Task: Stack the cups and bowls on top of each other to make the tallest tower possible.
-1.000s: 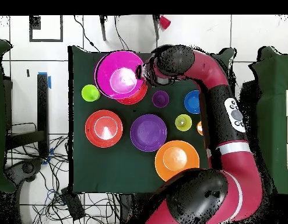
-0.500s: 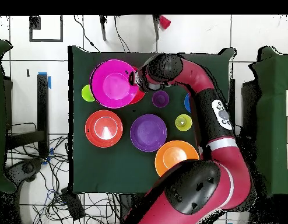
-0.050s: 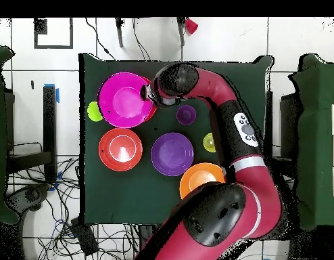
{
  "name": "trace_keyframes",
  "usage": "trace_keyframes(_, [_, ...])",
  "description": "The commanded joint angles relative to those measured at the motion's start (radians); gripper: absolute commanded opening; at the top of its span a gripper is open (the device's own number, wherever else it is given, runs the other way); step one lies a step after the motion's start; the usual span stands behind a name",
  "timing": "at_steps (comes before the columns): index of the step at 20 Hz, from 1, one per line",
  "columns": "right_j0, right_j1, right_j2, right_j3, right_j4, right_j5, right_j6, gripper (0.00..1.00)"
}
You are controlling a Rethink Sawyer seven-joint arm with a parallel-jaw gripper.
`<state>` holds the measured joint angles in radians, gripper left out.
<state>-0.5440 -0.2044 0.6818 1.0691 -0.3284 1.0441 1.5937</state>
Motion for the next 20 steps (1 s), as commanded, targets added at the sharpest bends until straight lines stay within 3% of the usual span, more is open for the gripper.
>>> trace_keyframes(1, [0.047,0.01,0.021,0.003,-0.112,-0.065,-0.282,0.0])
trace_keyframes(8, [0.053,-0.017,0.026,0.078,-0.091,-0.108,-0.19,0.0])
trace_keyframes(12, [0.038,-0.048,0.029,0.091,-0.056,-0.056,-0.17,0.0])
trace_keyframes(20, [-0.011,-0.084,0.064,0.052,-0.004,0.091,-0.247,0.0])
